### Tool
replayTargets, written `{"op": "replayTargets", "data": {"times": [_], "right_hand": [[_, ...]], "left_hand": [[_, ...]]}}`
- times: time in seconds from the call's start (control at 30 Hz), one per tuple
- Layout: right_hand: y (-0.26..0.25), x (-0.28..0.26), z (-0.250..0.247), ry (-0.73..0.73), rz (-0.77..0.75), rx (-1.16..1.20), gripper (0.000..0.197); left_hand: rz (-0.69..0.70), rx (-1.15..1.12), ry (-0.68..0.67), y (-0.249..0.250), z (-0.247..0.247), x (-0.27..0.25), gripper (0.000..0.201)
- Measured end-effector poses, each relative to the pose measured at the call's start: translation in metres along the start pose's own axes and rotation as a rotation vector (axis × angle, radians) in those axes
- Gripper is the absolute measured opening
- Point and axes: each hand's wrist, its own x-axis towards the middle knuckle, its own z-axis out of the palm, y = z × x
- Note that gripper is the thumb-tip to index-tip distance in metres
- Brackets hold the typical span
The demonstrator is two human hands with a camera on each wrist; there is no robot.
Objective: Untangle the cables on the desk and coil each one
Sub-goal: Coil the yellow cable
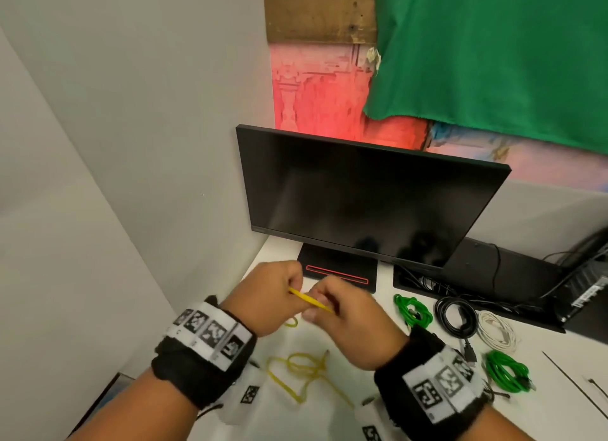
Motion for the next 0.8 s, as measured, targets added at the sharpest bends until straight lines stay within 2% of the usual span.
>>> {"op": "replayTargets", "data": {"times": [0.1, 0.17, 0.23, 0.27, 0.33, 0.37, 0.4, 0.43, 0.47, 0.5, 0.53, 0.6, 0.67, 0.73, 0.8], "right_hand": [[0.009, -0.009, -0.033, 0.183, -0.081, 0.204, 0.015], [0.016, -0.021, -0.043, 0.251, -0.047, 0.397, 0.024], [0.02, -0.028, -0.035, 0.279, 0.019, 0.423, 0.025], [0.026, -0.028, -0.029, 0.288, 0.06, 0.389, 0.02], [0.035, -0.029, -0.019, 0.25, 0.18, 0.176, 0.01], [0.035, -0.028, -0.018, 0.195, 0.233, -0.019, 0.023], [0.033, -0.027, -0.02, 0.136, 0.244, -0.184, 0.045], [0.029, -0.024, -0.021, 0.094, 0.207, -0.274, 0.062], [0.019, -0.02, -0.023, 0.056, 0.148, -0.305, 0.07], [0.008, -0.017, -0.023, 0.014, 0.081, -0.288, 0.068], [-0.001, -0.014, -0.023, -0.018, 0.03, -0.213, 0.059], [-0.016, -0.008, -0.026, 0.0, -0.017, 0.165, 0.039], [-0.019, -0.002, -0.035, 0.13, -0.039, 0.496, 0.041], [-0.013, 0.002, -0.05, 0.264, -0.053, 0.603, 0.046], [-0.002, 0.004, -0.059, 0.328, -0.006, 0.544, 0.051]], "left_hand": [[-0.031, -0.047, 0.085, -0.03, -0.018, -0.001, 0.034], [-0.017, 0.032, 0.21, -0.047, -0.023, 0.001, 0.034], [-0.054, -0.007, 0.254, -0.053, -0.023, 0.006, 0.025], [-0.121, -0.135, 0.199, -0.052, -0.023, 0.008, 0.023], [-0.255, -0.393, -0.008, -0.04, -0.016, 0.008, 0.03], [-0.271, -0.385, -0.088, -0.034, -0.011, 0.007, 0.033], [-0.248, -0.304, -0.131, -0.029, -0.005, 0.006, 0.036], [-0.205, -0.202, -0.143, -0.023, 0.001, 0.006, 0.039], [-0.157, -0.125, -0.128, -0.016, 0.004, 0.006, 0.039], [-0.12, -0.092, -0.106, -0.011, 0.004, 0.006, 0.038], [-0.09, -0.099, -0.084, -0.008, 0.003, 0.007, 0.035], [-0.048, -0.154, -0.059, -0.008, -0.002, 0.006, 0.029], [-0.084, -0.243, -0.106, -0.02, -0.002, -0.002, 0.027], [-0.106, -0.186, -0.192, -0.038, 0.01, -0.018, 0.021], [-0.082, -0.031, -0.267, -0.058, 0.023, -0.034, 0.023]]}}
